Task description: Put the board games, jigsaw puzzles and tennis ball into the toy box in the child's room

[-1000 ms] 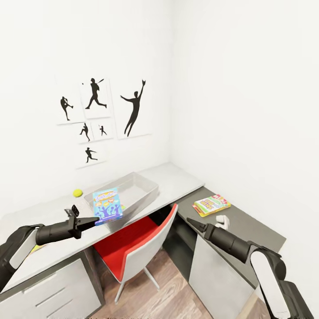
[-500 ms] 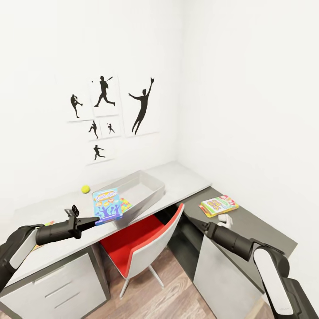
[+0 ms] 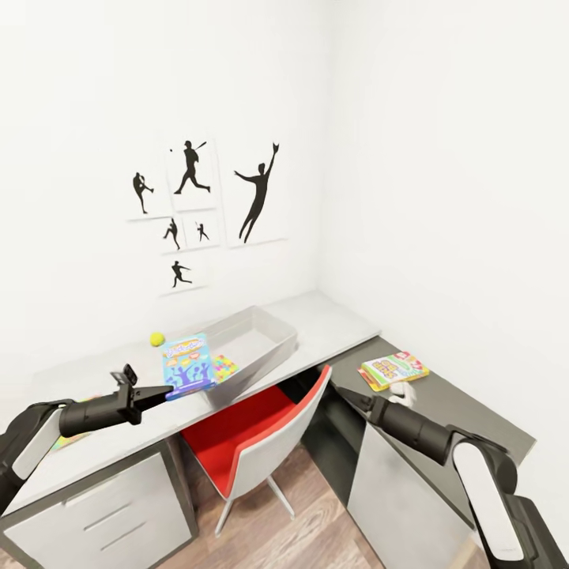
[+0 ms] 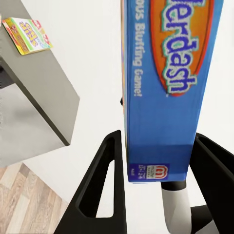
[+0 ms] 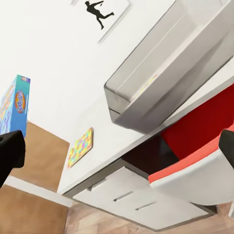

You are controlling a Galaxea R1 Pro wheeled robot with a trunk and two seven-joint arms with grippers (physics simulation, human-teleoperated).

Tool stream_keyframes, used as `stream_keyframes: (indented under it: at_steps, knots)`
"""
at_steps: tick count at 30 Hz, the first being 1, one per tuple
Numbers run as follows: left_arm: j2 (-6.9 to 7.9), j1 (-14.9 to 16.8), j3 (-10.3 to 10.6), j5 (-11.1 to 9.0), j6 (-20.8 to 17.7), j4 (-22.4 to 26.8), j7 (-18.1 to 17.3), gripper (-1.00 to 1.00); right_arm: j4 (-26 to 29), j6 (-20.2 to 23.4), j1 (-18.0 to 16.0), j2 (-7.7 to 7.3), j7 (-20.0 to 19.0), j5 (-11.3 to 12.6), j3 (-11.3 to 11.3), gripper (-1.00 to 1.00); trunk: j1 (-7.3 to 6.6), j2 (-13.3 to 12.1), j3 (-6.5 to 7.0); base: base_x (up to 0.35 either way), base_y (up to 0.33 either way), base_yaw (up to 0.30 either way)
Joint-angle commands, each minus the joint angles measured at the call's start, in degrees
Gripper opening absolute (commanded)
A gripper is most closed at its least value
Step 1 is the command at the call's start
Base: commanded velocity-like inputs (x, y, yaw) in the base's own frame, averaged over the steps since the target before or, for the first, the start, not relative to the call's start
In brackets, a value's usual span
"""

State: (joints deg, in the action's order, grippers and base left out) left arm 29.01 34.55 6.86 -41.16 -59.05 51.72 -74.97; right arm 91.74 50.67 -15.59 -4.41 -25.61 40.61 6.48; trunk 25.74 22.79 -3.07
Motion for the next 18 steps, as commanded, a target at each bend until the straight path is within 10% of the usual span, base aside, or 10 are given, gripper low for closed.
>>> stream_keyframes:
  at_steps: [1, 18]
  knots:
    - [0.06, 0.08, -0.03, -0.16, -0.45, -0.04, -0.18, -1.00, 0.02, 0.35, -0.11, 0.02, -0.23, -0.16, -0.03, 1.00, 0.04, 0.13, -0.04, 0.000, 0.000, 0.124]
    - [0.03, -0.01, -1.47, -0.14, -0.45, -0.04, -0.09, -1.00, 0.02, 0.25, -1.00, -2.28, -0.57, -0.10, -0.01, 1.00, 0.04, 0.13, 1.41, 0.016, -0.123, 0.169]
